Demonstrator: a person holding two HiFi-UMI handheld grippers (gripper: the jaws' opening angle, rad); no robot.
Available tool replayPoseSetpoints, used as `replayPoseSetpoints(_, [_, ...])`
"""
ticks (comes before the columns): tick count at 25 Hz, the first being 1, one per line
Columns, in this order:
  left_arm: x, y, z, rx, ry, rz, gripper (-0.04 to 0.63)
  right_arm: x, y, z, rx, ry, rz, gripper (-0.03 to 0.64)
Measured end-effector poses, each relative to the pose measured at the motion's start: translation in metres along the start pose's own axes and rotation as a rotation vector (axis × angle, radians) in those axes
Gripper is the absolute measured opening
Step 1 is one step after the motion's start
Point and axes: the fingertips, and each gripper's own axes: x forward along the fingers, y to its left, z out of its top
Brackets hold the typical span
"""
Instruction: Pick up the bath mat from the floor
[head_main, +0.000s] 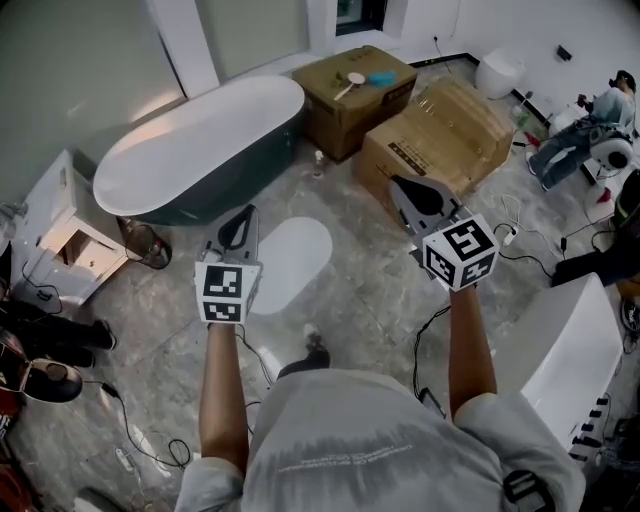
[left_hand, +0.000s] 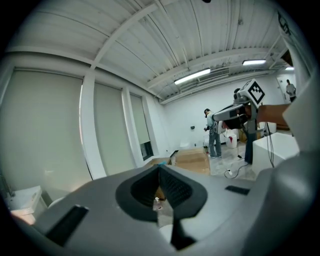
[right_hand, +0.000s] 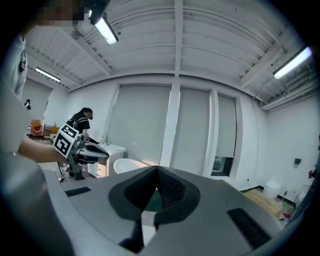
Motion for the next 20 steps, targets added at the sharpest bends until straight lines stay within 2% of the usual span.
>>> replayPoseSetpoints(9, [0.078, 0.058, -0.014, -0.033, 0.018, 0.004, 0.017, 0.095, -0.036, -0.017, -0.008, 0.082, 0.039, 0.014])
replayPoseSetpoints(14, [0.113, 0.071, -0.022, -0.049, 0.044, 0.003, 0.017, 0.125, -0.061, -0.036, 0.003, 0.129, 0.041, 0.014])
replayPoseSetpoints(20, [0.160, 0.083, -0.048, -0.094, 0.122, 0.028, 0.017, 0.177, -0.098, -0.073, -0.027, 0.211, 0.073, 0.015])
